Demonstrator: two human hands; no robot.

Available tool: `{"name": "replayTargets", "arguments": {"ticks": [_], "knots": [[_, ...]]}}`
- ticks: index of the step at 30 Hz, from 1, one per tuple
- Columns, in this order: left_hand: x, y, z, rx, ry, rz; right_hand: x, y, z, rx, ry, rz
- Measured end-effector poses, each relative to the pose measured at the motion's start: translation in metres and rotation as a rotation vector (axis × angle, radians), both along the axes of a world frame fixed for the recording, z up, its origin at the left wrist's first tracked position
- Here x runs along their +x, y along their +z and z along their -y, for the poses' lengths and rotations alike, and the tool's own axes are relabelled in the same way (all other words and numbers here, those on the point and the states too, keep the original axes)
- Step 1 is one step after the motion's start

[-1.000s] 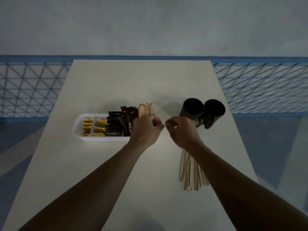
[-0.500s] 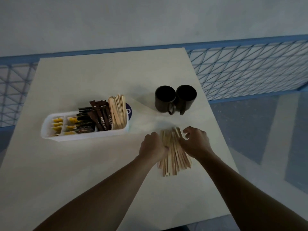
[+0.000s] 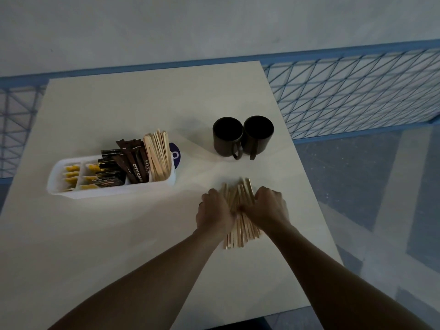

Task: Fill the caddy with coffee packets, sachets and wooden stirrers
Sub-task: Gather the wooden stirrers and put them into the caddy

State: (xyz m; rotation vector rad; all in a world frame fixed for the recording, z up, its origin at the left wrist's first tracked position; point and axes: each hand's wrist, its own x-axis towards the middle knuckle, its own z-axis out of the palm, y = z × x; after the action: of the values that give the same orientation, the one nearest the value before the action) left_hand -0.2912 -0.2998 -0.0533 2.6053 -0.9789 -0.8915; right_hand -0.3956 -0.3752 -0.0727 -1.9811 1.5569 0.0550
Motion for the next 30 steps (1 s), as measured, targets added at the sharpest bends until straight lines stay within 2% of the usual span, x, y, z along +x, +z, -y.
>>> {"name": "replayTargets", "arguments": {"ticks": [13,21,30], "knots": [[0.008,-0.007,0.006,-0.010,-0.021,0.074,0.001,-0.004,0.007,0.071,-0.058,0.044],[0.018,-0.008,0.009,0.064,-0.060,0.031,0.001,0.002,0.011,0.113,-0.055,0.069],[0.029,-0.003,0.008,0.054,-0.086,-0.047,0.000,0.010,0.012,0.138,-0.072,0.098]]}}
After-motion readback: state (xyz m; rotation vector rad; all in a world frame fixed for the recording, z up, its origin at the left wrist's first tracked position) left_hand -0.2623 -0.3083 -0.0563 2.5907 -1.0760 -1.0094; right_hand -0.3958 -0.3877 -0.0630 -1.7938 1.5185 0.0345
